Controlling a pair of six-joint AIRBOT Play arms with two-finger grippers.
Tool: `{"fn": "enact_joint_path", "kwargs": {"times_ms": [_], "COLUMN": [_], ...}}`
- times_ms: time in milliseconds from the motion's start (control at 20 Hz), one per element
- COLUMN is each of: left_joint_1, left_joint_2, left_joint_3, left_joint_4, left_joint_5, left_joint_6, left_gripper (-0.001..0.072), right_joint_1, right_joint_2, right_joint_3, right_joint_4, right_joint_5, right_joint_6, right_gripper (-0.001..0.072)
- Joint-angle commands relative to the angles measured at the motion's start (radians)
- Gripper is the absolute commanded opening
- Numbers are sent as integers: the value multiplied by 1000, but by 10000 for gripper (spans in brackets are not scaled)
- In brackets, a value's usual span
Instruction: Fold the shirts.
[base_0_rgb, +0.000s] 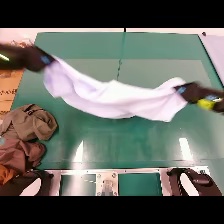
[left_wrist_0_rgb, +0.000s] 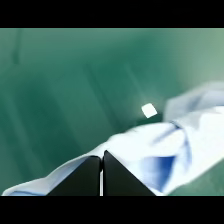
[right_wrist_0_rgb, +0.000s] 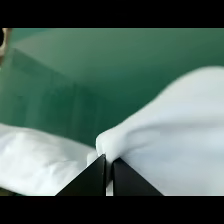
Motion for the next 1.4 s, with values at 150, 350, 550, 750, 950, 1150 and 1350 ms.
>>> {"fn": "enact_joint_path", "kwargs": {"times_ms": [150, 350, 550, 750, 950, 1150, 1350], "left_joint_1": [-122, -129, -129, -129, -129, -129, -129], "left_joint_2": [-225, -310, -312, -312, -312, -312, -312], "left_joint_3": [-433, -444, -445, -444, -445, -444, -444], "left_joint_4": [-139, -127, -89, -85, -84, -66, -66], "left_joint_5": [233, 94, 83, 116, 115, 117, 140], "left_joint_6": [161, 163, 162, 162, 162, 162, 162], "left_gripper": [26, 26, 26, 26, 26, 26, 26], "right_joint_1": [56, -131, -159, -161, -161, -163, -161], "right_joint_2": [-253, -272, -349, -558, -713, -752, -788], "right_joint_3": [-330, -142, 148, 291, 274, 274, 273], "right_joint_4": [124, 6, -69, -76, -111, -224, -204], "right_joint_5": [-249, -100, 2, 118, 147, 109, 96], "right_joint_6": [-152, -152, -151, -141, -100, -68, -69], "right_gripper": [161, 392, 414, 523, 521, 521, 515]}}
